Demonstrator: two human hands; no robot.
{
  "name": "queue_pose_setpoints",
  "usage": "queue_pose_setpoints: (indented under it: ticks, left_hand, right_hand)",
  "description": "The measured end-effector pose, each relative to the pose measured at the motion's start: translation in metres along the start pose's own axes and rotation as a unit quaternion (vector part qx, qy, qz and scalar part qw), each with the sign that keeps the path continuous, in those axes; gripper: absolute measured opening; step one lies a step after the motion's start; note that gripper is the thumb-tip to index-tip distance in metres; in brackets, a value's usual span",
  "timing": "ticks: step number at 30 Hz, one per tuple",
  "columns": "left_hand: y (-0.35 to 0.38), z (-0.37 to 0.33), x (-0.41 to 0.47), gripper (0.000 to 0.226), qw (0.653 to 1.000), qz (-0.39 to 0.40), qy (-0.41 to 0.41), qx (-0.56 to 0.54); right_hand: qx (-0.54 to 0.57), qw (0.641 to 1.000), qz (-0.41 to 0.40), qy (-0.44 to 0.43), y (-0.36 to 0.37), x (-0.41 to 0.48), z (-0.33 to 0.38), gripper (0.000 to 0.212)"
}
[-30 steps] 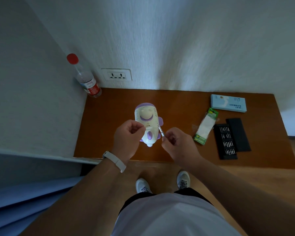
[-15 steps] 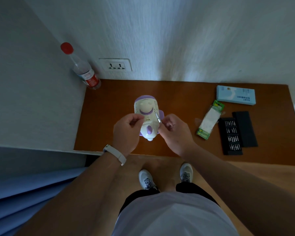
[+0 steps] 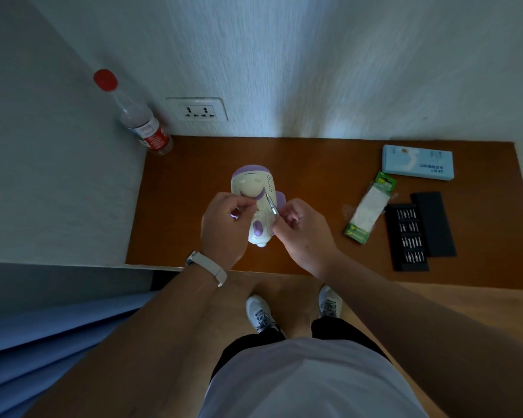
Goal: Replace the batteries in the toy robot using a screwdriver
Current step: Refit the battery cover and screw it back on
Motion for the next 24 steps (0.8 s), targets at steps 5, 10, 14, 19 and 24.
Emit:
queue_pose_setpoints:
  ticks: [5, 10, 14, 19, 24]
  left_hand:
    - [0.003, 0.001, 0.0, 0.012, 1.0, 0.004, 0.006, -0.015]
    - [0.005, 0.001, -0.001, 0.012, 0.999, -0.006, 0.018, -0.027]
    - [0.002, -0.003, -0.004, 0.014, 0.998, -0.026, 0.055, 0.01]
    - [0.002, -0.003, -0.008, 0.015, 0.996, -0.037, 0.068, 0.032]
    - [0.004, 0.002, -0.009, 0.013, 0.999, -0.04, -0.008, -0.034]
  right_hand:
    - [0.009, 1.0, 0.015, -0.003, -0.001, 0.003, 0.001, 0.014]
    - [0.035, 0.999, 0.023, -0.011, 0.0, 0.005, 0.01, 0.013]
    - [0.037, 0.999, 0.029, -0.021, 0.002, 0.003, 0.013, 0.013]
    - [0.044, 0.998, 0.03, -0.026, 0.001, 0.001, 0.012, 0.014]
    - [0.029, 0.999, 0.027, -0.018, 0.002, 0.001, 0.007, 0.015]
Point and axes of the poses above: each hand's wrist, its own x-axis towards the middle knuckle, its own y-axis out of the palm, z = x × y, the point moved 6 cm from there along x, towards the middle knuckle
